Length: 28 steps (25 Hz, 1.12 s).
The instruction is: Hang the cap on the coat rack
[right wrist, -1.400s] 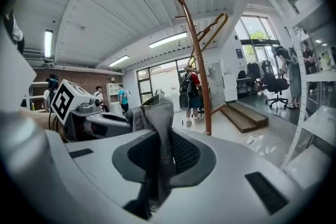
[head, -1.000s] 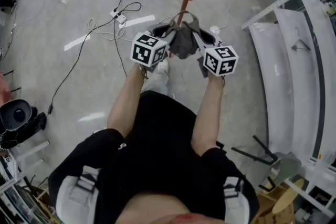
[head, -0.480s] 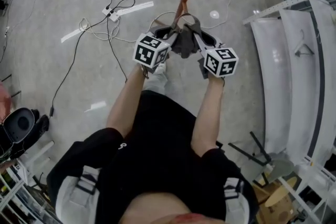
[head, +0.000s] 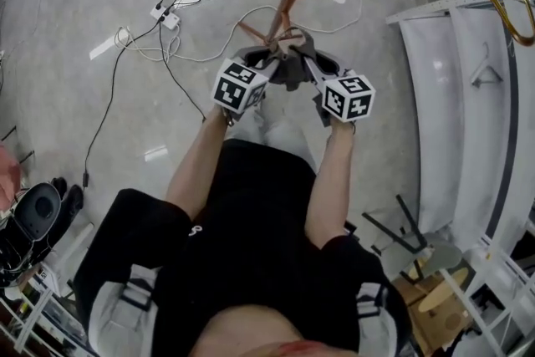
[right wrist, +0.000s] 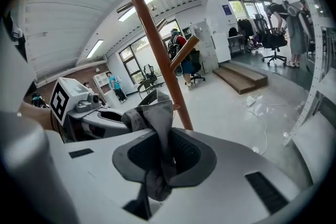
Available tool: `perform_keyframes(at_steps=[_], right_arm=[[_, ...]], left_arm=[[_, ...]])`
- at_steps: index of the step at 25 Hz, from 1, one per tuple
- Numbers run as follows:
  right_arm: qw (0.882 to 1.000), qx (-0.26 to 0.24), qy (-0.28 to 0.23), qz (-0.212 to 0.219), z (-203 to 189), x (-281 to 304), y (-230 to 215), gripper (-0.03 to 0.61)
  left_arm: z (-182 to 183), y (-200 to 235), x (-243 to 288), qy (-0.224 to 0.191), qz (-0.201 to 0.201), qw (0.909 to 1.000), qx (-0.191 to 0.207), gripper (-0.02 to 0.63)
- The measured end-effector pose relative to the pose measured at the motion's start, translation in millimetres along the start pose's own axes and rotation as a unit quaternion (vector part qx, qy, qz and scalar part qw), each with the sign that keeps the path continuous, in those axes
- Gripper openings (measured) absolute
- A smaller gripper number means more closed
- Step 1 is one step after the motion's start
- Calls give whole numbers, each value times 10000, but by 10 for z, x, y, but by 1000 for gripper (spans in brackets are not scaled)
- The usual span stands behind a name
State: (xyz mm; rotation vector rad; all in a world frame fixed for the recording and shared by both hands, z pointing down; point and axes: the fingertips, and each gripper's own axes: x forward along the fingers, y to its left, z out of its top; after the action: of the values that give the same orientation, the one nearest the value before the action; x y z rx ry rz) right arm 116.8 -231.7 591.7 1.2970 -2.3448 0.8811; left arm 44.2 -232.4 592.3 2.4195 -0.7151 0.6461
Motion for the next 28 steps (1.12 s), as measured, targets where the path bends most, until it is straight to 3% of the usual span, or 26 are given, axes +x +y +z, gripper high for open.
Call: perform_keyframes(at_steps=[7,12,18,28], right_arm=[[9951,-895,400,-113,-201,232,-103,40],[9946,-900,497,-165,-274,429,-179,40],[9932,-858,703,-361,-282,712,-397,40],[9928,-292,951,-661,-341,1035,-650,41]], left_arm=[[-201,131,159,282,315,9989,-190,81],[-295,310,277,400,561,9973,-247,81],[-285,571,545,675,663,9955,-23,83],[-323,847,884,746,856,9928,-379,94]])
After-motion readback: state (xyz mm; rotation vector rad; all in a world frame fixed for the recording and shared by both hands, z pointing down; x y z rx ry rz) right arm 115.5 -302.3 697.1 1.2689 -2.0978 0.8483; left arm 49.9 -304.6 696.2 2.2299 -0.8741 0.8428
